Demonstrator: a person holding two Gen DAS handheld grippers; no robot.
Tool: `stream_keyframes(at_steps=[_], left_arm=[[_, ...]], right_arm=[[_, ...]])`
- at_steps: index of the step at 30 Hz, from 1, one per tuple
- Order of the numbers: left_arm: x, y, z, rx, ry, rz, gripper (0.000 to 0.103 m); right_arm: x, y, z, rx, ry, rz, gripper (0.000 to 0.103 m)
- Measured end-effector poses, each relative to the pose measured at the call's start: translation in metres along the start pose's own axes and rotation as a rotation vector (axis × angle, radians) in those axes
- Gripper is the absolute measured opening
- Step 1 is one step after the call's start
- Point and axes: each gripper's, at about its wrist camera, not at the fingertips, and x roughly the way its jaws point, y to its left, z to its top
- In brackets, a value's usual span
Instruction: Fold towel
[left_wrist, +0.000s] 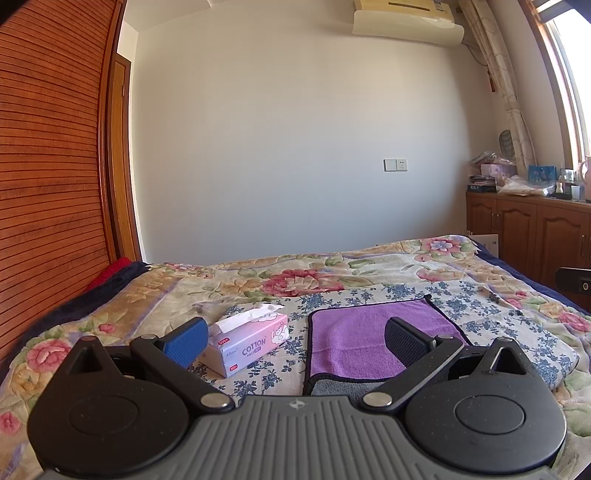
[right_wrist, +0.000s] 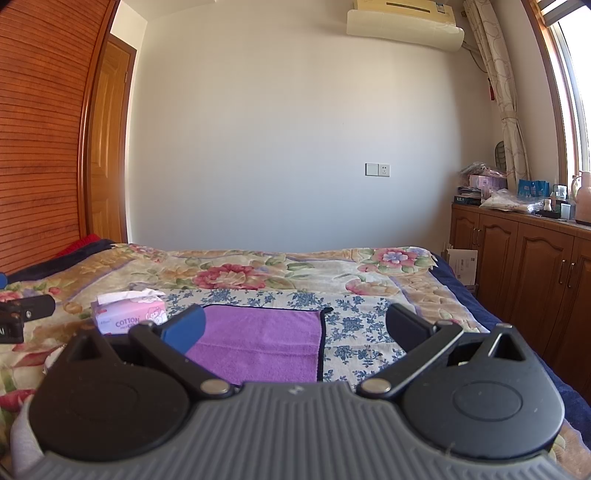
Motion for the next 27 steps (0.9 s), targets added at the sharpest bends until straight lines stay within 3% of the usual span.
stream_keyframes(at_steps=[27], left_arm=[[0.0001, -0.0033, -0.0002, -0.007, -0.003, -0.001, 0.103]], right_arm=[[0.0002, -0.0003, -0.0006, -0.003, 0.001, -0.002, 0.103]])
